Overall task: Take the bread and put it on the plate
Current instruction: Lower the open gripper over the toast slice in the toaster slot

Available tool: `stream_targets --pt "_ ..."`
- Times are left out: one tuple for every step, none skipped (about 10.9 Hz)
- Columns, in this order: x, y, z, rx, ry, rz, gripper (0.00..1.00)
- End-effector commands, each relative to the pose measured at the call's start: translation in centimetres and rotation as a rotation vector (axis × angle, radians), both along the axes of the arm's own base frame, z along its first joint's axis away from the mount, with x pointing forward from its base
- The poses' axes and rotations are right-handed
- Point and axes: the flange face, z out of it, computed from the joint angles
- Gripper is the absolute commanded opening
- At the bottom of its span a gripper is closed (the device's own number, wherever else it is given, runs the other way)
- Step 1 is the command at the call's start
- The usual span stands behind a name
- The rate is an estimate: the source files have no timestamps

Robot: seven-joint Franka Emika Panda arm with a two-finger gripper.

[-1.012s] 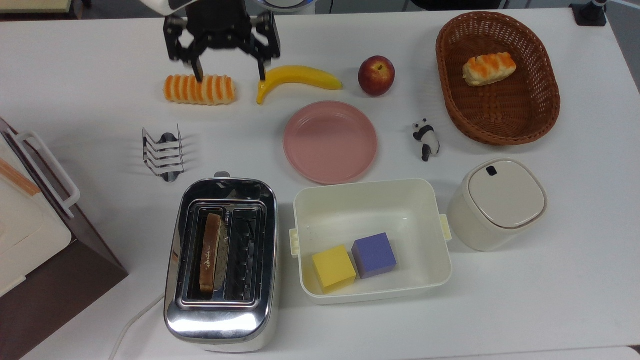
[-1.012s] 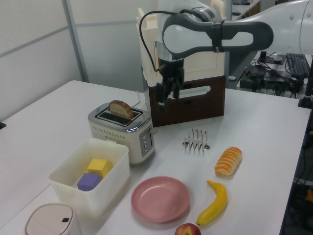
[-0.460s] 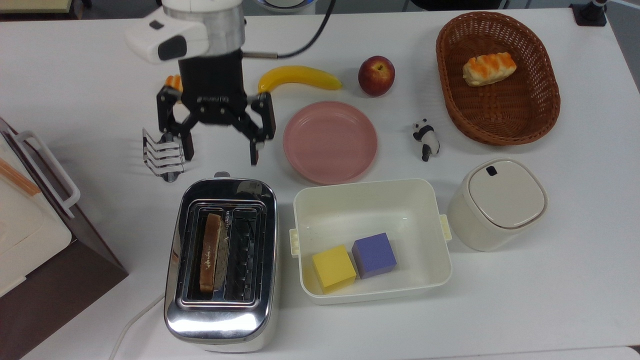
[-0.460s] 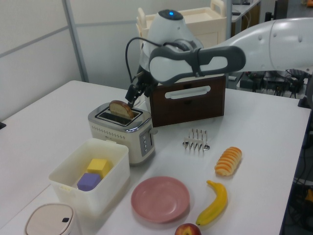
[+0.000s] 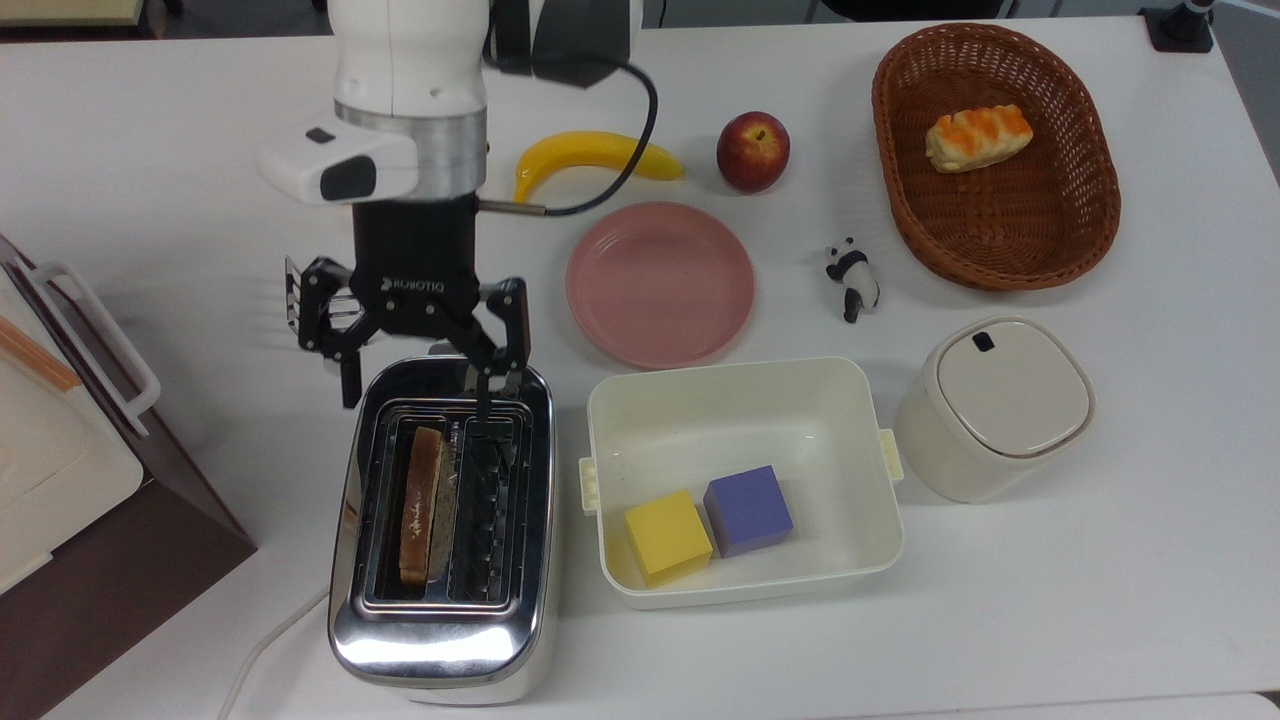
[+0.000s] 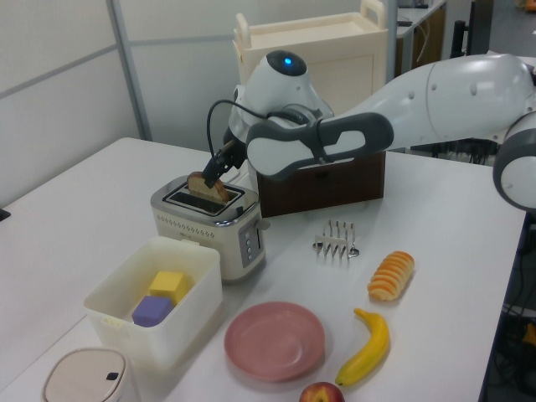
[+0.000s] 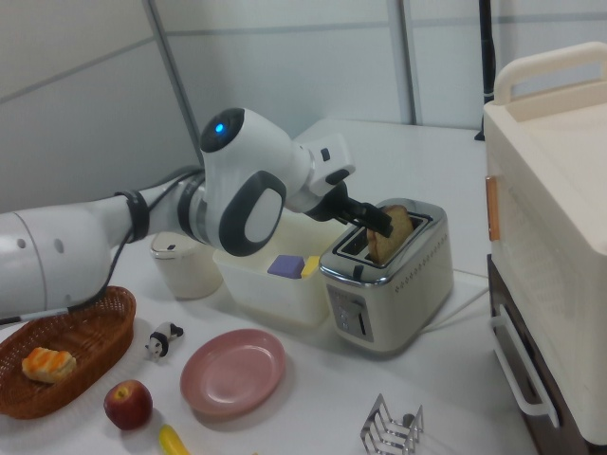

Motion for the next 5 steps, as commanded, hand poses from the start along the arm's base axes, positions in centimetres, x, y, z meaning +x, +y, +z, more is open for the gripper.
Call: stream_targets --pt "1.5 -0.1 -2.0 -0.079 -0.019 0.010 0.92" --pt "1.6 0.1 -2.6 -0.096 -0.010 0.019 0.88" --pt "1.7 0.3 -2.9 -0.100 -0.005 0.024 0.79" --pt "1.7 0.6 -3.0 -0.109 -0.003 0.030 0.47" --pt "1.7 0.8 -2.9 -0.098 -0.007 0.018 0.19"
